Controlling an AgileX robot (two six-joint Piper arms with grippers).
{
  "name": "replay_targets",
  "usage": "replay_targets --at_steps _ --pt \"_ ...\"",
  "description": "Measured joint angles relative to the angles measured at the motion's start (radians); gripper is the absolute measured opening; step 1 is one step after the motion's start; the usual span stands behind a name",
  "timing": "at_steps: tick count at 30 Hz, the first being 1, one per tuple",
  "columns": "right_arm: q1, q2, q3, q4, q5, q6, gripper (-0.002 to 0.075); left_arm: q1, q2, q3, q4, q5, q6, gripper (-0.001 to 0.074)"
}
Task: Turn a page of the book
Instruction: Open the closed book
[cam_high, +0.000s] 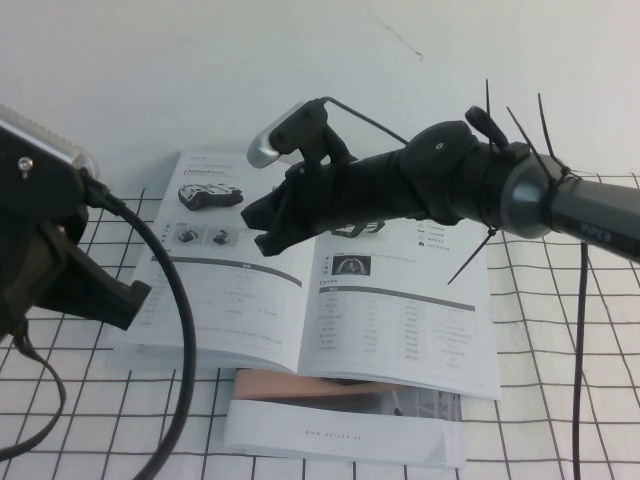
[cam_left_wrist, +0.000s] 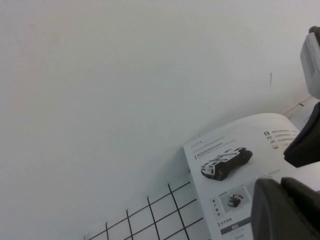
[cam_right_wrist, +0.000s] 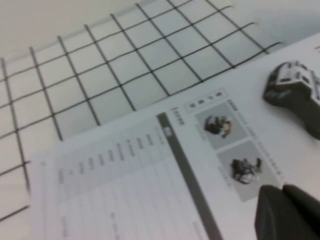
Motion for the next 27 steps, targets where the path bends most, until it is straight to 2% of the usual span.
replay_targets --at_steps 7,12,18,27 --pt "-0.002 0.103 -0.084 -0.126 -0.07 0.007 0.0001 0.0 0.0 0.002 -0.052 0.0 0.005 -0.0001" --pt "-0.002 0.182 -0.123 -0.191 0.002 0.019 0.0001 0.0 0.0 0.002 -0.097 0.002 0.04 -0.0001" --pt "0.031 0.193 -0.144 -0.384 0.103 0.087 0.0001 0.0 0.0 0.002 -0.103 0.005 0.05 -0.0001" --pt "0.056 0.17 -0.144 -0.417 0.219 0.113 0.0001 0.0 0.0 0.002 -0.117 0.016 0.052 -0.0001"
